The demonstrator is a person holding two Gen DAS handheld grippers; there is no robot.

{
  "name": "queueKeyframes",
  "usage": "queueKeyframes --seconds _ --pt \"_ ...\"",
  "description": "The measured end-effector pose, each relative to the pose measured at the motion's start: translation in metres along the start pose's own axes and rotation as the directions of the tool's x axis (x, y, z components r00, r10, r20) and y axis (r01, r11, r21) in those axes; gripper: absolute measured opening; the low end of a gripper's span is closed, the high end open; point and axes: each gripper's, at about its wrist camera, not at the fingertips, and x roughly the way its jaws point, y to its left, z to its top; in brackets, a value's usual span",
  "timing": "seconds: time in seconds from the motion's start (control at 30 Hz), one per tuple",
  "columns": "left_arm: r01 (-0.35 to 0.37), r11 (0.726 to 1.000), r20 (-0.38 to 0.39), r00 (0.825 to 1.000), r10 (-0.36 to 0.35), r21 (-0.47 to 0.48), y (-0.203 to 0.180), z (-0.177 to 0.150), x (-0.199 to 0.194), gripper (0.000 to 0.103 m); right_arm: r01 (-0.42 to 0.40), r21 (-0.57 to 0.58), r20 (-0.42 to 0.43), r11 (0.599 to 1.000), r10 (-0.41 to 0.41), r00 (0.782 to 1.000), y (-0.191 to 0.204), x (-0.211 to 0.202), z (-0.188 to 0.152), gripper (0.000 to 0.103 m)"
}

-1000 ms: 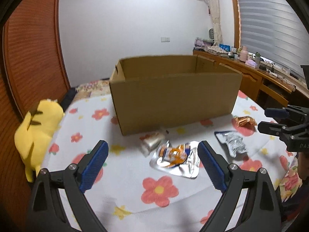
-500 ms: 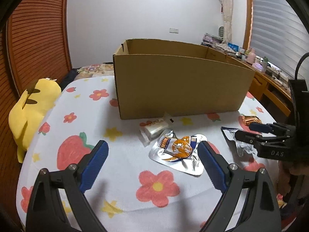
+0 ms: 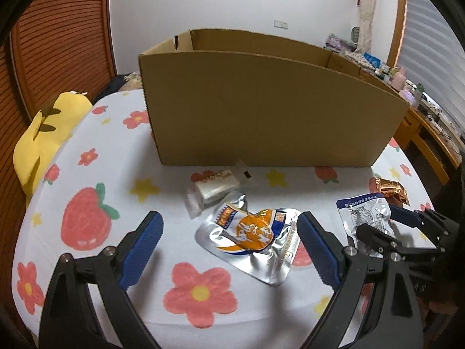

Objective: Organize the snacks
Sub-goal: 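Move left tool to the silver-orange pouch while right tool approaches the blue-labelled white packet, then grasp the silver-orange pouch with left tool while right tool grasps the blue-labelled packet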

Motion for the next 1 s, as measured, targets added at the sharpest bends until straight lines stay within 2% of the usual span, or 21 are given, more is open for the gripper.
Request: queueKeyframes --seconds 0.27,0.43,0.63,0.8,0.9,0.97,1.0 --pt "-0.044 0.995 -0.073 0.997 0.037 -0.095 0.003 0.011 0.023 0.093 0.025 -0.024 0.016 0.999 -0.025 1.0 0.005 0.001 0.0 0.075" --pt "-0.07 0.995 -0.108 0.992 0.062 -0.072 0.002 0.008 0.031 0.091 0.029 -0.026 0.019 0.999 -0.029 0.999 0.007 0.001 0.0 0.075" --pt "-0.057 0.998 -0.141 0.988 0.055 -0.007 -0.001 -0.004 0.033 0.091 0.018 -0.015 0.016 1.0 -0.018 1.0 0.006 0.002 -0.001 0.075" --pt "-0.042 0.999 -0.144 0.989 0.042 0.0 0.004 -0.008 0.03 0.091 0.02 -0.016 0.016 1.0 -0.019 1.0 0.005 0.001 -0.001 0.075" --pt "-0.032 1.0 -0.129 0.991 0.031 0.0 0.006 -0.008 0.027 0.079 0.02 -0.016 0.017 1.0 -0.02 1.0 0.006 0.002 -0.001 0.075" --pt "-0.023 1.0 -0.118 0.993 0.023 0.005 0.004 -0.008 0.025 0.06 0.022 -0.017 0.017 1.0 -0.021 1.0 0.006 0.002 0.0 0.075" --pt "-0.016 1.0 -0.119 0.993 0.016 0.006 0.004 -0.008 0.024 0.058 0.022 -0.018 0.017 1.0 -0.022 1.0 0.005 0.002 -0.001 0.075"
